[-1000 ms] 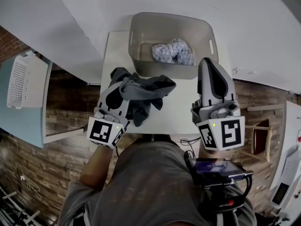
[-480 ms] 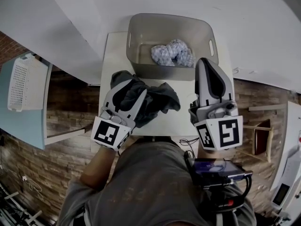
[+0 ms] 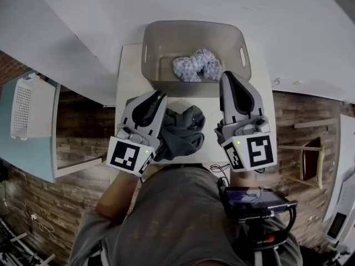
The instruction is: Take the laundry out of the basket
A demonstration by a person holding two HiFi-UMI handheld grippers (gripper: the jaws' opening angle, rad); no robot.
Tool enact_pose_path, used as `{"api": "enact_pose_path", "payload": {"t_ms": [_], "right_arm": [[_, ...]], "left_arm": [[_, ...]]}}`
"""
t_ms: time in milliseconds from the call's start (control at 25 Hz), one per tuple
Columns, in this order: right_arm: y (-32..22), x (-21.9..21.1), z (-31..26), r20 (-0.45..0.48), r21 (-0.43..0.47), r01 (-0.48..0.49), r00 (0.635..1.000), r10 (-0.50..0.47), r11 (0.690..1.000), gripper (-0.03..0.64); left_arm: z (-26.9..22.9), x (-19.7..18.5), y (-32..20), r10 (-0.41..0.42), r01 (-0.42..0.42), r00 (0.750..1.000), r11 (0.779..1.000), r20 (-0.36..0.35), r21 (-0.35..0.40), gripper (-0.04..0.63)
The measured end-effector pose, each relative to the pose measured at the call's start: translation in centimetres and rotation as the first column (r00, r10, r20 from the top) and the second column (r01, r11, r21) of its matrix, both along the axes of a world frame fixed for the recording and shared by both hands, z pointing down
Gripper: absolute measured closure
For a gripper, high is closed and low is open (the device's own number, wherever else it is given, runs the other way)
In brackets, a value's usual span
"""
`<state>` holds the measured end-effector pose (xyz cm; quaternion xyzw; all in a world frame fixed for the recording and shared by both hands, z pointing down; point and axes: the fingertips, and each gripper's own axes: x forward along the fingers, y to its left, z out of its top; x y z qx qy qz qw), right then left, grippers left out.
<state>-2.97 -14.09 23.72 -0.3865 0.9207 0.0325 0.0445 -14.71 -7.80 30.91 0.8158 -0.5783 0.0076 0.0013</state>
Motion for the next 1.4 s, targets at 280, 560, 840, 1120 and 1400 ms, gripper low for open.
{"api": "enact_pose_path", "payload": {"t_ms": [280,560,840,1120,1400], "right_arm": [[-0.6,-0.4,1.8,-0.019,-0.028,0.011,1.000,-0.012,1.000,0.609],[-0.5,-0.6,1.6,-0.029,-0.012,0.025,0.999,-0.025,1.000,0.609],[-0.6,-0.1,1.3,-0.021,0.000,0.018,1.000,-0.018,1.000,0.609],[-0.7,0.1,0.7,-0.014,0.010,0.016,1.000,-0.016,1.000,0.609],[-1.0,0.5,0.6,-0.009,0.012,0.011,1.000,-0.011,1.000,0.609]], "left_arm": [[-1.3,-0.2,-1.4,-0.031,0.032,0.999,0.999,-0.022,0.031,0.588],[-2.7,-0.6,-2.3,-0.071,0.072,0.997,0.995,-0.021,0.062,0.588],[-3.7,-0.5,-2.8,-0.083,0.085,0.996,0.993,-0.019,0.087,0.588],[-3.5,-0.2,-3.0,-0.081,0.080,0.997,0.993,0.013,0.086,0.586],[-4.4,-0.7,-3.0,-0.087,0.090,0.996,0.990,-0.031,0.105,0.588]]}}
